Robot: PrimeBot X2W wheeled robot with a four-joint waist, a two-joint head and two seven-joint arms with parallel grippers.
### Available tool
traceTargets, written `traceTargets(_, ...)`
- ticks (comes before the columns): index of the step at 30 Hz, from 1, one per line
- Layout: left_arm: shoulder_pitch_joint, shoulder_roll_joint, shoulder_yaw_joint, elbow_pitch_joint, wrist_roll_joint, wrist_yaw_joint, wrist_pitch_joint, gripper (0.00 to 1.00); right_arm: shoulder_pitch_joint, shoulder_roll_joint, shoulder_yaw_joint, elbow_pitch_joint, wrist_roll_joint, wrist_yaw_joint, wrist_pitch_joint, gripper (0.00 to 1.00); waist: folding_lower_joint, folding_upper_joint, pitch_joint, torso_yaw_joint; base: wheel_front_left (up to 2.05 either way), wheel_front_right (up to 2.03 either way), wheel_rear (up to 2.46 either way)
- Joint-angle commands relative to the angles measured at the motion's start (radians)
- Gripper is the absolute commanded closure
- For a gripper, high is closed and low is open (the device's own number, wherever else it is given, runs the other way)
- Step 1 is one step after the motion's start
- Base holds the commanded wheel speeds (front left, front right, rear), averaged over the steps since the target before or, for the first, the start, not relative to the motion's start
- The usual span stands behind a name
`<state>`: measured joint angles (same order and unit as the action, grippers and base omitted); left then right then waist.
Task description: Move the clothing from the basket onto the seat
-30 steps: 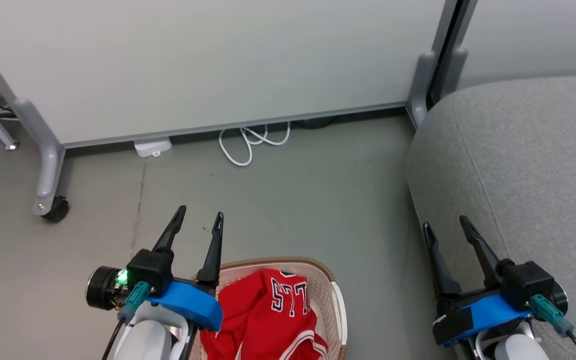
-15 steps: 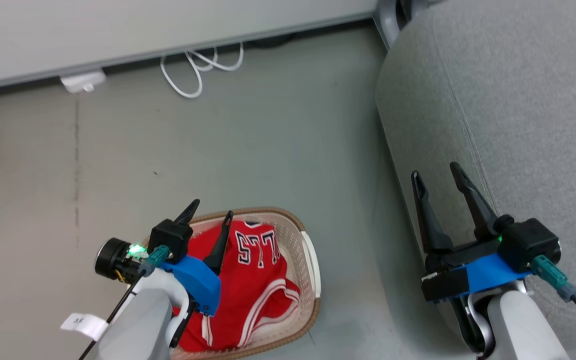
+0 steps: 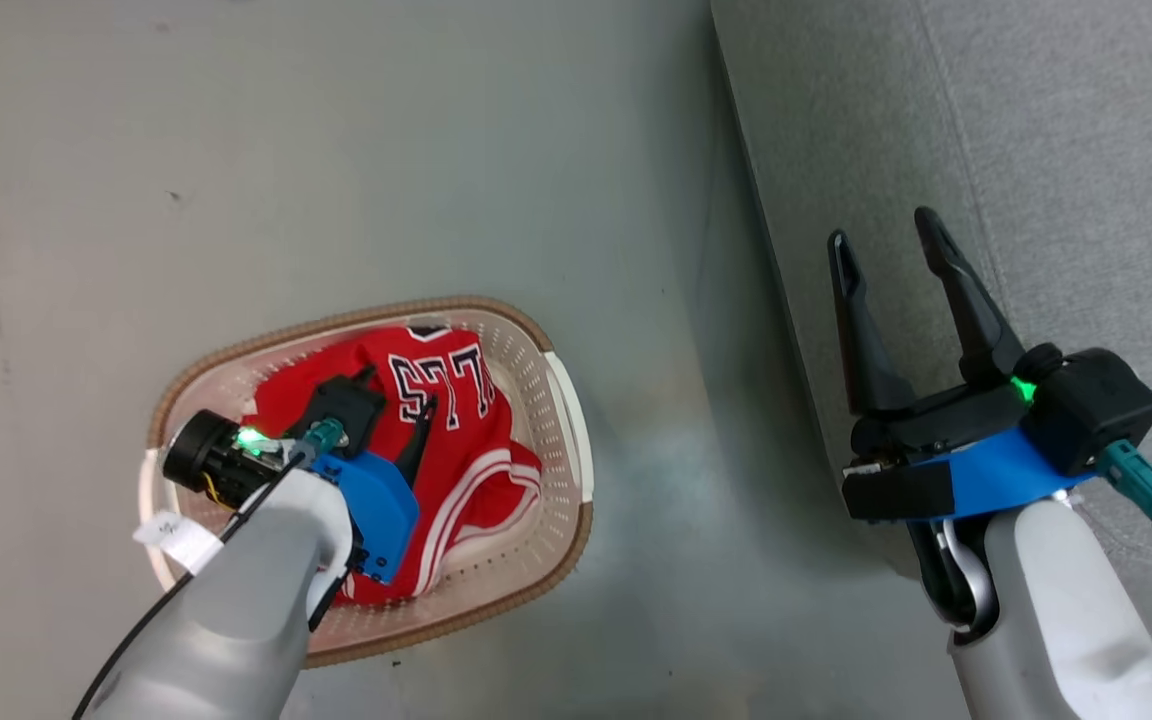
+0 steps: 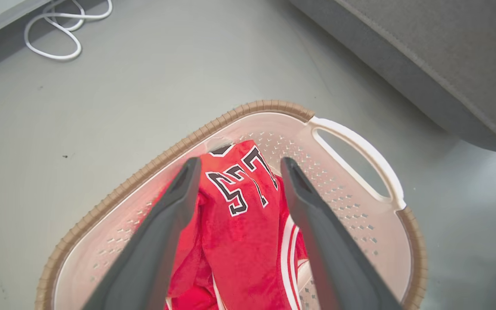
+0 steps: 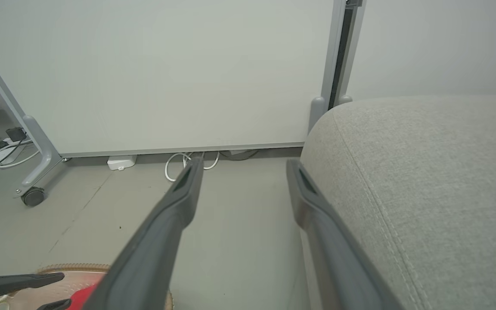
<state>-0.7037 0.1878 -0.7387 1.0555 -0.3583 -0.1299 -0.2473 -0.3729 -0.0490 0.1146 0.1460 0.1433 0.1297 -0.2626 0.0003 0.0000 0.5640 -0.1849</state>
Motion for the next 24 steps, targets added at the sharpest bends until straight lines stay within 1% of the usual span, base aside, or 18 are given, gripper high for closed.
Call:
traceTargets(1, -0.035, 0.007, -0.02, 0.025, -0.018, 0.0, 0.012, 0.0, -0.027, -0.002, 0.0, -0.013, -0.003, 0.002, -0.003, 0.0, -0.0003, 0.0, 0.076, -0.023, 0.0, 0.0, 0.0)
traceTargets(4, -0.083, 0.028, -0.062, 0.082, -0.049, 0.0, 0.03, 0.0, -0.06, -0.002, 0.009, -0.036, 0.008, 0.002, -0.003, 0.0, -0.0003, 0.0, 0.136, -0.04, 0.0, 0.0, 0.0)
traceTargets(8, -0.125, 0.046, -0.084, 0.121, -0.087, 0.0, 0.046, 0.0, -0.085, -0.002, 0.011, -0.065, 0.012, 0.002, -0.003, 0.0, -0.0003, 0.0, 0.196, -0.052, 0.0, 0.0, 0.0)
traceTargets(17, -0.227, 0.083, -0.153, 0.159, -0.143, 0.0, 0.085, 0.0, -0.112, -0.002, -0.016, -0.133, -0.001, 0.002, -0.003, 0.0, -0.0003, 0.0, 0.322, -0.057, 0.0, 0.0, 0.0)
traceTargets(18, -0.254, 0.083, -0.15, 0.171, -0.152, 0.0, 0.08, 0.0, -0.112, -0.002, -0.018, -0.147, -0.002, 0.002, -0.003, 0.0, -0.0003, 0.0, 0.344, -0.057, 0.0, 0.0, 0.0)
traceTargets(20, -0.264, 0.078, -0.146, 0.176, -0.16, 0.0, 0.078, 0.0, -0.11, -0.002, -0.02, -0.154, -0.004, 0.002, -0.003, 0.0, -0.0003, 0.0, 0.354, -0.056, 0.0, 0.0, 0.0)
traceTargets(24, -0.305, 0.064, -0.166, 0.187, -0.17, 0.0, 0.093, 0.0, -0.102, -0.002, -0.024, -0.174, -0.012, 0.002, -0.003, 0.0, -0.0003, 0.0, 0.394, -0.051, 0.0, 0.0, 0.0)
